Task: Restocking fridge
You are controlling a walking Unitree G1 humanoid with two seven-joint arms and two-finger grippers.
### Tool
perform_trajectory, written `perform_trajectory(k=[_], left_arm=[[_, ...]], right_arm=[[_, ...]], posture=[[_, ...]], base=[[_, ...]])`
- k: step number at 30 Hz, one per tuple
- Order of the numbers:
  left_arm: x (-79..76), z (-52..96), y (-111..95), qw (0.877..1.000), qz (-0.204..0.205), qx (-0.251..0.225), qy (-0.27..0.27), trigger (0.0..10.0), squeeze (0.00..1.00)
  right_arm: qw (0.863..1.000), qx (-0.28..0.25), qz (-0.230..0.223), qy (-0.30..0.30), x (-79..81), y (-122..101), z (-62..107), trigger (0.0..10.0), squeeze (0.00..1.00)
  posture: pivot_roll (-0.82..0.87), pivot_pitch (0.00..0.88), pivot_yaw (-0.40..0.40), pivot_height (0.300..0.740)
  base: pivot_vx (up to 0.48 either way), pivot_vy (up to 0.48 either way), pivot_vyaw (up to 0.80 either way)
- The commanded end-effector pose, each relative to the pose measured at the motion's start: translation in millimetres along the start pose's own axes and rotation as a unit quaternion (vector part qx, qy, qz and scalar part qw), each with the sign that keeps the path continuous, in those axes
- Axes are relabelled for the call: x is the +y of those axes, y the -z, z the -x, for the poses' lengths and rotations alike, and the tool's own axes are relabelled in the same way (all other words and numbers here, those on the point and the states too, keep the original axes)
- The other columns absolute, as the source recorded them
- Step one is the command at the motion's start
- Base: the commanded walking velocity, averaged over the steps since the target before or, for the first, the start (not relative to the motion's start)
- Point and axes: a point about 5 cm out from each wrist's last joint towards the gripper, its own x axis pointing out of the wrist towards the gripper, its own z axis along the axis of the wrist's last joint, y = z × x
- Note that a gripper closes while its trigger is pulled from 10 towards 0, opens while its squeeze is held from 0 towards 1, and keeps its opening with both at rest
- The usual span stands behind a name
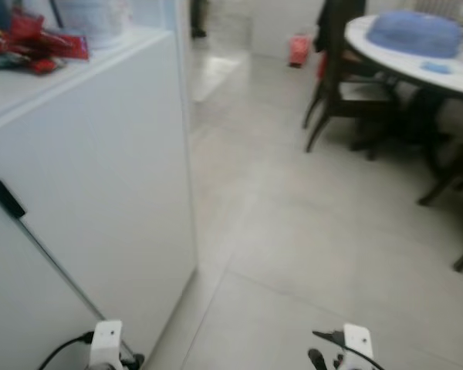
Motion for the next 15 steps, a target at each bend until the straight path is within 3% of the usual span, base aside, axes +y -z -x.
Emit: perform_trajectory(k=[1, 15], left_arm=[[2.7, 0.4, 1.9, 1.0, -0.006, 0.01, -0.001, 10.0, 0.0], [2.8, 0.5, 2.6, 1.0, -0.01, 0.012, 0.001, 10.0, 0.0]], right_arm=[[1.0, 0.0, 0.002, -0.006, 4.1, -1.3, -1.1, 10.0, 0.0], [0.999, 0.011, 0.033, -0.008, 2.8, -0.8, -0.9, 10.0, 0.0]], posture=[[-0.14, 0.0, -0.044, 0.74], [-0.14, 0.0, -0.046, 0.74]], base=[[0.0, 0.0, 0.8], [0.0, 0.0, 0.8]])
